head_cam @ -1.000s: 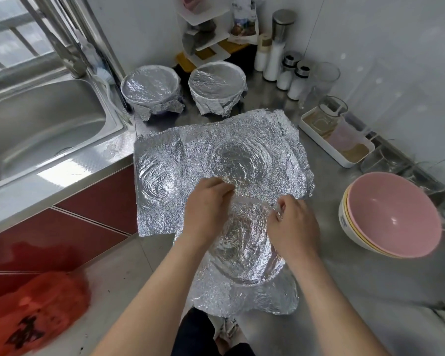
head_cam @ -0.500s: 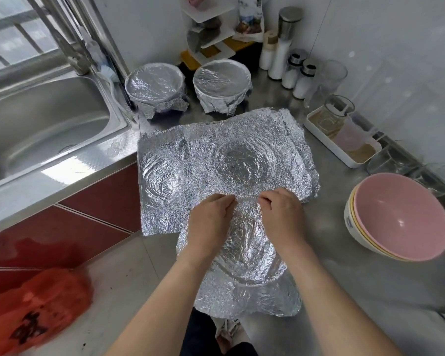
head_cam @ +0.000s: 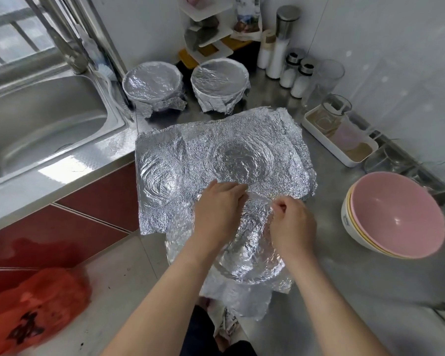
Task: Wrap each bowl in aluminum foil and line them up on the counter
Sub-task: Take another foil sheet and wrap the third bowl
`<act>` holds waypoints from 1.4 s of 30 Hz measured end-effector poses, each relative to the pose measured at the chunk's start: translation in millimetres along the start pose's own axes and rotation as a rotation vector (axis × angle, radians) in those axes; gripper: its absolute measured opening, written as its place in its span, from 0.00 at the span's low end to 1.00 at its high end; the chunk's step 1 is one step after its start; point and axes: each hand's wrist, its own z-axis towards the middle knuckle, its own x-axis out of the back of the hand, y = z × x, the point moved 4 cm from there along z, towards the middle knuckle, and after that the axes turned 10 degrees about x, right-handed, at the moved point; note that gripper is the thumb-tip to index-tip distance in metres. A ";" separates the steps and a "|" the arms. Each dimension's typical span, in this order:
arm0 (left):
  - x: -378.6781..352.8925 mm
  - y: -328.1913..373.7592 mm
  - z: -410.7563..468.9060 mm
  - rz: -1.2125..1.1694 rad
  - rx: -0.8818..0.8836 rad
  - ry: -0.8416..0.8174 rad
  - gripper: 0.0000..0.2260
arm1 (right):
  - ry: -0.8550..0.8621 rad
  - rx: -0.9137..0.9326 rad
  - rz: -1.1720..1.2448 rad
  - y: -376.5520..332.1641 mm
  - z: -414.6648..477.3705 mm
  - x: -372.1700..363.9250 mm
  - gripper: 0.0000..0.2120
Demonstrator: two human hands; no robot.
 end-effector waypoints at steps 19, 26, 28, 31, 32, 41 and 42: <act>-13.6 -3.3 -12.8 -0.036 0.059 0.053 0.13 | -0.142 0.248 0.002 -8.5 20.8 -17.7 0.11; -14.8 -8.5 -5.9 -0.101 0.156 0.008 0.09 | -0.087 0.242 0.012 -9.0 18.7 -22.9 0.10; -14.5 -8.2 -5.0 -0.113 0.183 -0.012 0.09 | -0.078 0.234 0.018 -9.2 18.8 -24.3 0.10; -15.9 -7.0 -2.7 -0.098 0.222 -0.038 0.09 | -0.083 0.226 0.000 -7.5 18.9 -27.1 0.10; -17.7 -7.7 -1.7 -0.090 0.230 -0.045 0.09 | -0.090 0.222 -0.010 -7.1 18.9 -27.9 0.10; -17.5 18.3 1.6 -0.015 0.020 -0.063 0.05 | 0.093 0.098 -0.041 0.4 -2.9 -8.4 0.08; -16.9 23.2 2.7 -0.011 -0.025 -0.036 0.05 | 0.145 0.063 -0.025 2.3 -6.5 -4.2 0.07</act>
